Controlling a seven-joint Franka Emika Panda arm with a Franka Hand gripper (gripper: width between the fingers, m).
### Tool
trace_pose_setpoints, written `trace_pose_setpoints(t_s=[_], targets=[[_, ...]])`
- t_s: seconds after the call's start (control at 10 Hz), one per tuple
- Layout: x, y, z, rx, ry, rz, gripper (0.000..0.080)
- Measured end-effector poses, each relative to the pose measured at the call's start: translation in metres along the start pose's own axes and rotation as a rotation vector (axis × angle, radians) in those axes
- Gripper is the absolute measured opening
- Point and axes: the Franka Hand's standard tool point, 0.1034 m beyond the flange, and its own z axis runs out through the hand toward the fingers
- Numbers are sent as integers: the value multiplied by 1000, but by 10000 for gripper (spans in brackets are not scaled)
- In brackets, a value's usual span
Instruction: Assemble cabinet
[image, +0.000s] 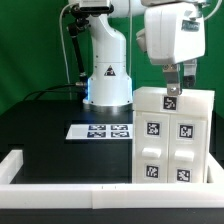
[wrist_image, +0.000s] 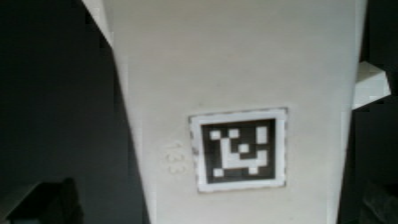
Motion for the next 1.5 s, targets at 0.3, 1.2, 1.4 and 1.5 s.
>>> trace_pose_setpoints(t_s=[0.3, 1.2, 1.4, 1.5], targets=[[-10, 0, 8, 9, -7, 14, 797], [-13, 2, 8, 10, 6, 341, 552], [-12, 3, 9, 1, 15, 523, 553], [-11, 3, 9, -1, 17, 606, 554]])
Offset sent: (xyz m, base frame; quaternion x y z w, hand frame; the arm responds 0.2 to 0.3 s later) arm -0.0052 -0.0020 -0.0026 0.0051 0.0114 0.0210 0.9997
